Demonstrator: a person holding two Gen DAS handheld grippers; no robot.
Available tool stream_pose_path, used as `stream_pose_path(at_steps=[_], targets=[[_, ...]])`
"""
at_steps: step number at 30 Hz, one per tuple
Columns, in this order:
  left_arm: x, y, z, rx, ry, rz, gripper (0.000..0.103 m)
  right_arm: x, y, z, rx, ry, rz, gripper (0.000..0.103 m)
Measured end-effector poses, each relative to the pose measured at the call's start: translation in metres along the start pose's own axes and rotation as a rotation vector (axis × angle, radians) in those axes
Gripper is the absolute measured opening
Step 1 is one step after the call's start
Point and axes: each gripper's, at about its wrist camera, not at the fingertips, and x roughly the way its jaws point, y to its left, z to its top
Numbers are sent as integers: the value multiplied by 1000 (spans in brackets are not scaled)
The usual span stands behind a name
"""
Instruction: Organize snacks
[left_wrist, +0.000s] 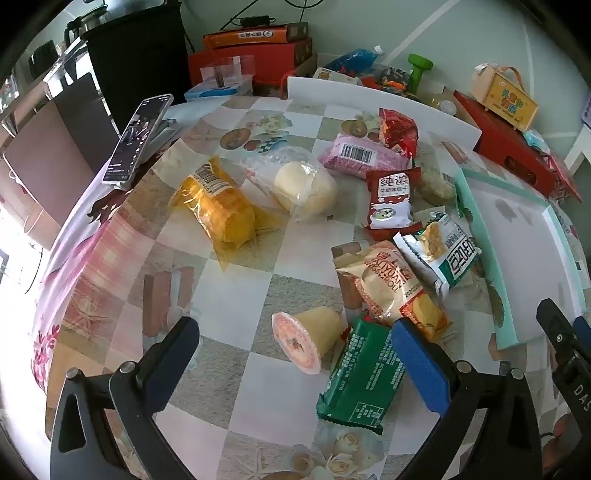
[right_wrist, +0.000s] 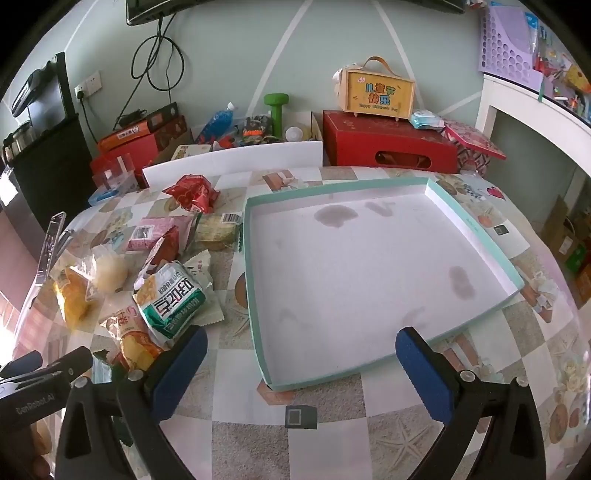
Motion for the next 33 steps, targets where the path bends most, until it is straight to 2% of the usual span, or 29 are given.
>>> stream_pose_path(at_steps=[15,31,33], targets=[[-1,0,-1,0,1,-5,103,1,1,-1,-2,4,0,103],[3,-2,-2,12,2,49,103,1,1,-1,-2,5,0,103],[3,-3,-2,26,7,78,103,1,1,-1,-2,5,0,103]])
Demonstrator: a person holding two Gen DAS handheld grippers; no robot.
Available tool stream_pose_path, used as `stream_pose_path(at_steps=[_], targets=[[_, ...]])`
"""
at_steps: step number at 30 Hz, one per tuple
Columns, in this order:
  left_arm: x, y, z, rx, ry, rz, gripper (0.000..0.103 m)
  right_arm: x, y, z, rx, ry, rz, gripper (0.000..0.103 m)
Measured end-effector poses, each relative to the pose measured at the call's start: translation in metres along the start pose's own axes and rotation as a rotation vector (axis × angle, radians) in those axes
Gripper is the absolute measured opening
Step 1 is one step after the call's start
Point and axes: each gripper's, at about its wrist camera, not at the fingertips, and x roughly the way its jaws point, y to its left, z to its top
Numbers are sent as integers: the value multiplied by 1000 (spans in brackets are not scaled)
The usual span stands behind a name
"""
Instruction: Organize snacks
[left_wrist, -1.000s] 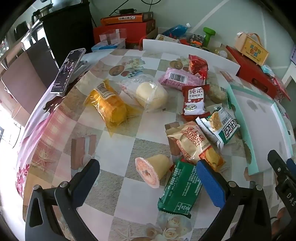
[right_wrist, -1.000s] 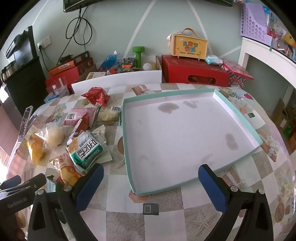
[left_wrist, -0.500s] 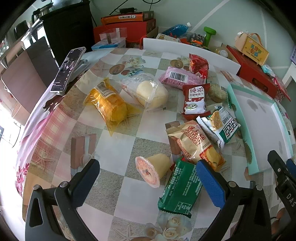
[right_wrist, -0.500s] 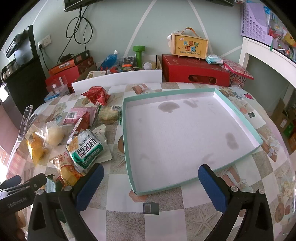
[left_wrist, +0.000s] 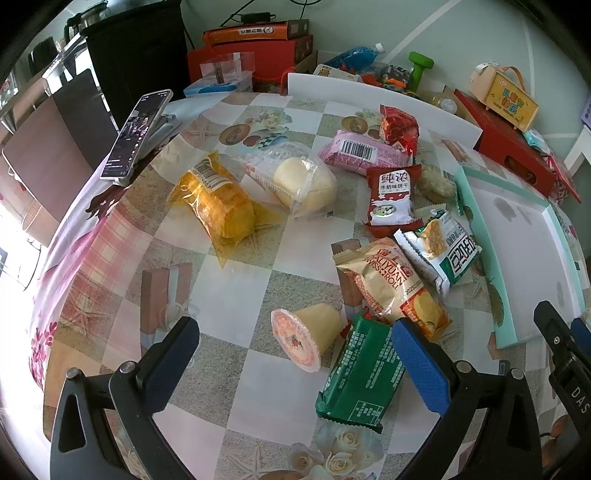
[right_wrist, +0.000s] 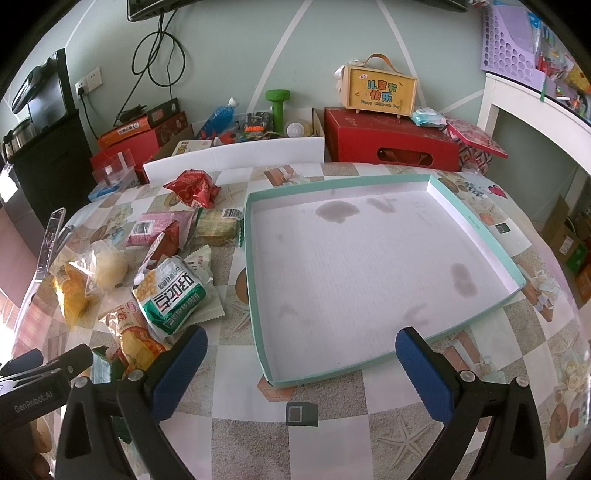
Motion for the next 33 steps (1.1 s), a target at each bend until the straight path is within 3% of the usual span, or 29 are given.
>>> stream_pose_path(at_steps=[17,33], targets=[[3,1,3,-24,-41,-50,103,2,9,-6,-18,10,32,103],[28,39,5,-175,-17,-166,103,12,77,-25,-188,89,163,103]])
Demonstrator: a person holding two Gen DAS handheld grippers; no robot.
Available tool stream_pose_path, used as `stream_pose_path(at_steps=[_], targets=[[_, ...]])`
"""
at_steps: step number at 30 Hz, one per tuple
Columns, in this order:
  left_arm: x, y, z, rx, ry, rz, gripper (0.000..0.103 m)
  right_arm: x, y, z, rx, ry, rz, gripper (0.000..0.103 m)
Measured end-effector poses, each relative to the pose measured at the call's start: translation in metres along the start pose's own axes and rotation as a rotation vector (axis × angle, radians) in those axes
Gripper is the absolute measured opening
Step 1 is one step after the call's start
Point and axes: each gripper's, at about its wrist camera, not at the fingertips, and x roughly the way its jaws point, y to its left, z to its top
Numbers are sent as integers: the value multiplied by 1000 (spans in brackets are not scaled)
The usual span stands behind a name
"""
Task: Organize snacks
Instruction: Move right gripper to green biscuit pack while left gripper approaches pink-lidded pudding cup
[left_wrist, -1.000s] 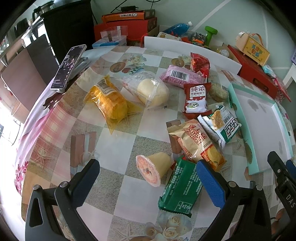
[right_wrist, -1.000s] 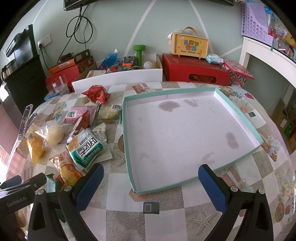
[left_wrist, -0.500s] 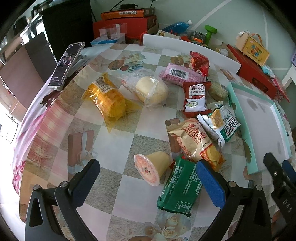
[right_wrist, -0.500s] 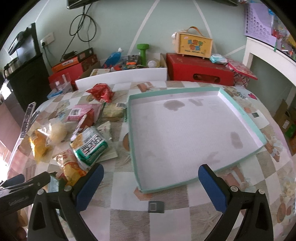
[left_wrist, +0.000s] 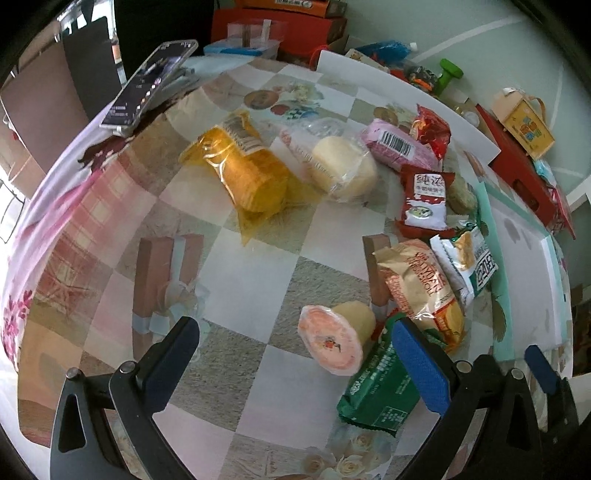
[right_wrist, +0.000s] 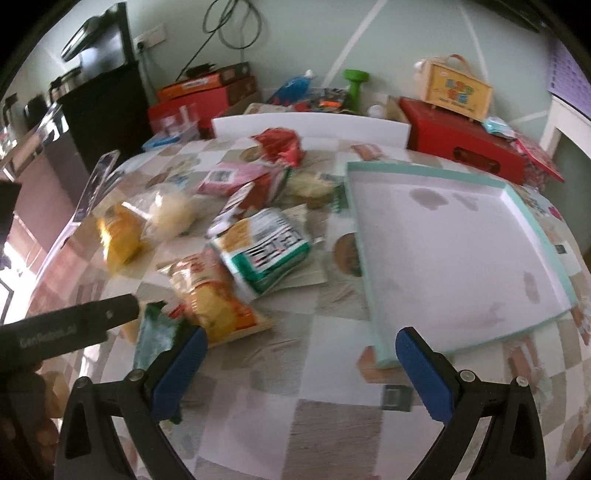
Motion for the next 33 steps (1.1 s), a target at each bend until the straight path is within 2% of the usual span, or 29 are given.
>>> stream_pose_path(at_steps=[6,12,33], targets=[[4,4,-1,-27,31,-39,103,7,20,-4,-25,21,60,103],[6,6,-3,-36,57,-52,103,13,38,-7,-78,32,72,103],[21,-2,-5,-23,112,-19,103,24,53,-8,-109,46,112,103]])
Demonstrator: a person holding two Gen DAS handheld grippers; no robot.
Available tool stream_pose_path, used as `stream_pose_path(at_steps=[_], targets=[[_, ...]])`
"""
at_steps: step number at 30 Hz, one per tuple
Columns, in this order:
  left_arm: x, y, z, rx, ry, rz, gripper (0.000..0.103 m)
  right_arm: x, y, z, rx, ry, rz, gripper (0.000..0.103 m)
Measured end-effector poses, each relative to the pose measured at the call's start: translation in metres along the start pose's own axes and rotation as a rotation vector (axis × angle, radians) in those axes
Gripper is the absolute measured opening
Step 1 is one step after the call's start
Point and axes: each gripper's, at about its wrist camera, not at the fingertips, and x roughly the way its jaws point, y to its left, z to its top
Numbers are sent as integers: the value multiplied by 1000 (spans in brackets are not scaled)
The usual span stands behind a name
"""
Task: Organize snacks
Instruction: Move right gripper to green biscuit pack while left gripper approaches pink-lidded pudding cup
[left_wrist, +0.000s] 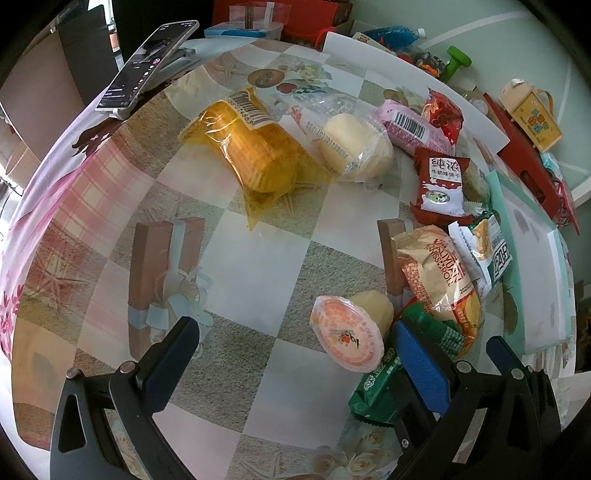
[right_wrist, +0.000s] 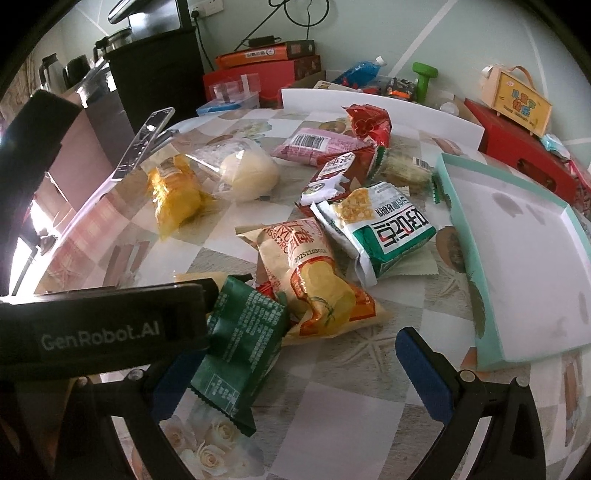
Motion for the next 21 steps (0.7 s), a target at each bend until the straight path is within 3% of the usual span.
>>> stream_pose_path(at_steps=[21], targets=[[3,-1,-2,10,40,8,103,3,4,-1,3,-2,2,103]])
